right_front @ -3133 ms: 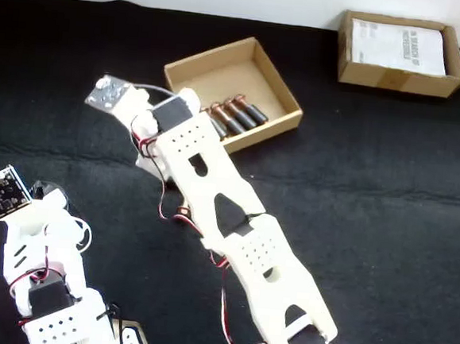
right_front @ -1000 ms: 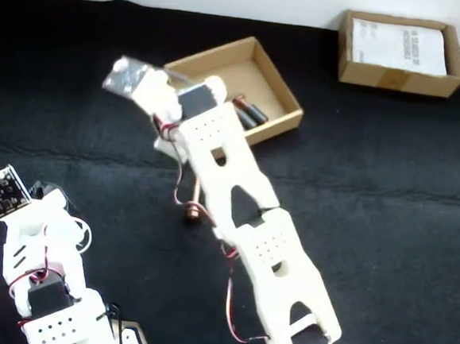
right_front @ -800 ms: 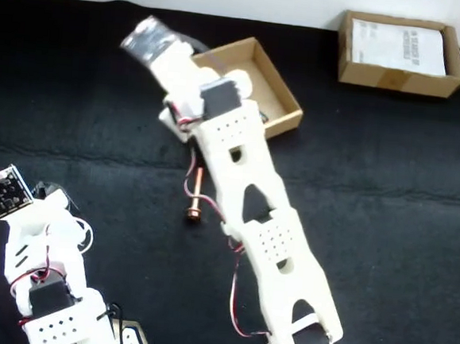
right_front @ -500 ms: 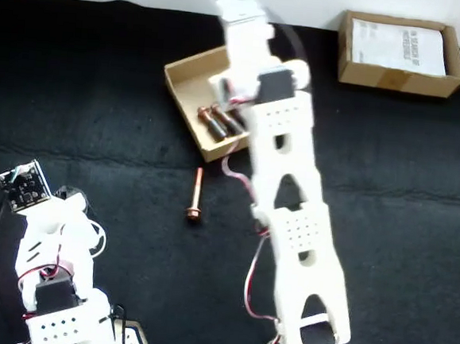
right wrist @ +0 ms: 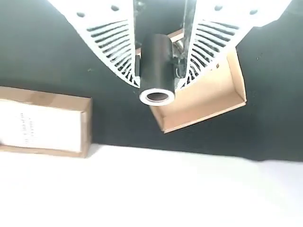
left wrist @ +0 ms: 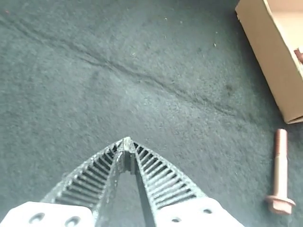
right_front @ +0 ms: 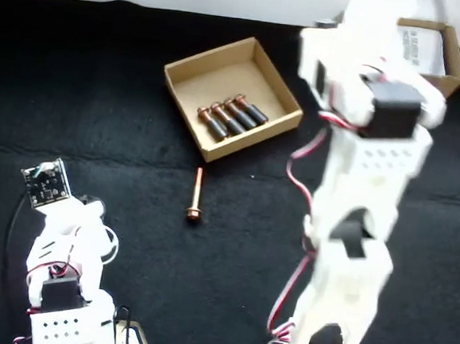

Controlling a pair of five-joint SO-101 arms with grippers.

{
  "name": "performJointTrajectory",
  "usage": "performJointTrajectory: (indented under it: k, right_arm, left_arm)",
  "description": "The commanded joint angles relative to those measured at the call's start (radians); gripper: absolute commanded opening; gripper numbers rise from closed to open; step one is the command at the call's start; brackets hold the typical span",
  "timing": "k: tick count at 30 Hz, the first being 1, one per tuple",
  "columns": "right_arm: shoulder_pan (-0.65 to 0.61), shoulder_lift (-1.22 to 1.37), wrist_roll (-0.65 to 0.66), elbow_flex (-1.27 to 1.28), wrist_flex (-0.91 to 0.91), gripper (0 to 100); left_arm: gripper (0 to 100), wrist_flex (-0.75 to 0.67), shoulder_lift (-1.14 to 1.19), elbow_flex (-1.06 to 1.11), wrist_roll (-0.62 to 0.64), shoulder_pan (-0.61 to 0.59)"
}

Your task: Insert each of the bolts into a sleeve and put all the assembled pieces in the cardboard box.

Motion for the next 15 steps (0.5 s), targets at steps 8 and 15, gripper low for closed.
performJointTrajectory:
  k: [8,15]
  right_arm:
    - [0.147,-0.691,-0.003,0.780,0.008,0.8]
    - [0.297,-0.974,-0.002,1.259,-0.008,0.8]
  left_arm:
    - [1,0.028,-0.010,0.016,0.003,0.076]
    - [8,0.077,-0.010,0.016,-0.068,0.232]
